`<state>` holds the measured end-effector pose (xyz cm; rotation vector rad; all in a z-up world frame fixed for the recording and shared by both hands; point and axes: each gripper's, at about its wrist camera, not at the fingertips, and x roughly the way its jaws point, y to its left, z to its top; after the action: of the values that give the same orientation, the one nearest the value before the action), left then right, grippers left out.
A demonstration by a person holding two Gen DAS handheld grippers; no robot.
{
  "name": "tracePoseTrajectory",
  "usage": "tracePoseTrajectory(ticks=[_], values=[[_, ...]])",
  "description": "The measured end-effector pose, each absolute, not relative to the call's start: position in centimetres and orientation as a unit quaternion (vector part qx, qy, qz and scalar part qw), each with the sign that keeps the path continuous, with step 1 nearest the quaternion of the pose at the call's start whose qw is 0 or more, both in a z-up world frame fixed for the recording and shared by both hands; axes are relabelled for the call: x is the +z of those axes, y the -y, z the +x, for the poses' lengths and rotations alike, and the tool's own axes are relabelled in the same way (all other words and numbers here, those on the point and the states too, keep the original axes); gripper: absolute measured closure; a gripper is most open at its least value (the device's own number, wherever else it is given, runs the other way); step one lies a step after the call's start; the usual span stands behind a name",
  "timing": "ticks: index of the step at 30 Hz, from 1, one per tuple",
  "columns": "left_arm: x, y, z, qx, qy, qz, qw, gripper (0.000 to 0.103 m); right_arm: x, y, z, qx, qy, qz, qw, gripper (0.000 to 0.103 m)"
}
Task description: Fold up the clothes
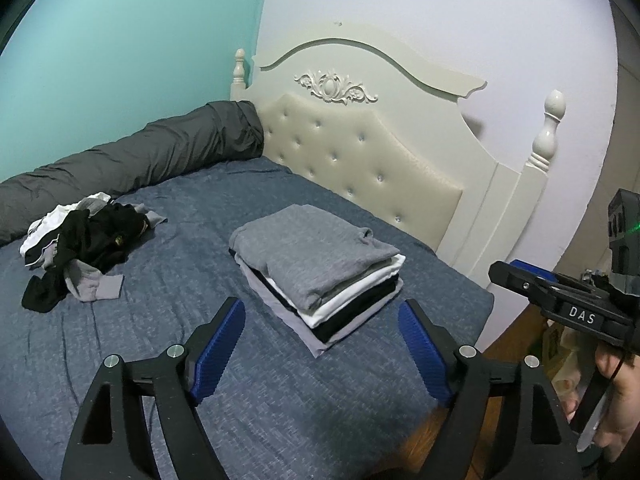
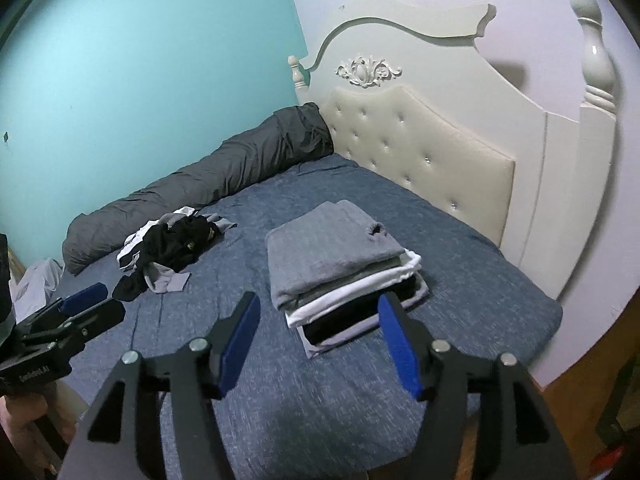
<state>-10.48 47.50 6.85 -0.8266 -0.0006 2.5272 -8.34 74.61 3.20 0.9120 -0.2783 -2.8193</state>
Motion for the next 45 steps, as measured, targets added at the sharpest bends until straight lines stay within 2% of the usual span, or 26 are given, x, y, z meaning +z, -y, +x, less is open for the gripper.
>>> tracePoseTrajectory(ticks=[10,13,16,19,21,26,38,45], values=[[7.2,-46.4,-8.6,0.926,0.002,-0.295,0.236,0.016,4.0,-73.6,-5.4,-0.951,0.081,0.286,0.079,0.023],[7.3,-46.2,-7.9,0.928,0.001,-0.29,0.234,0.012,4.2,-73.3,-4.8,-0.954,0.074,0.282,0.075,0.017],[7.6,-46.0,-7.2,0.93,-0.001,-0.284,0.235,0.01,4.3,-73.1,-4.2,-0.956,0.066,0.278,0.07,0.015],[7.9,-45.9,-6.5,0.931,-0.003,-0.279,0.235,0.004,4.3,-73.0,-3.5,-0.957,0.068,0.274,0.065,0.005],[8.1,-45.7,-6.1,0.932,-0.001,-0.276,0.236,0.0,4.4,-73.0,-3.0,-0.958,0.069,0.27,0.062,0.005],[8.2,-45.2,-5.5,0.935,-0.002,-0.271,0.227,0.0,4.5,-72.8,-2.2,-0.96,0.07,0.266,0.056,0.002],[8.3,-44.1,-4.2,0.936,0.015,-0.27,0.227,0.0,4.5,-72.4,-0.2,-0.961,0.069,0.26,0.055,0.001],[8.5,-44.6,-2.9,0.936,0.0,-0.265,0.232,0.0,4.3,-72.2,0.9,-0.962,0.072,0.257,0.055,0.001]])
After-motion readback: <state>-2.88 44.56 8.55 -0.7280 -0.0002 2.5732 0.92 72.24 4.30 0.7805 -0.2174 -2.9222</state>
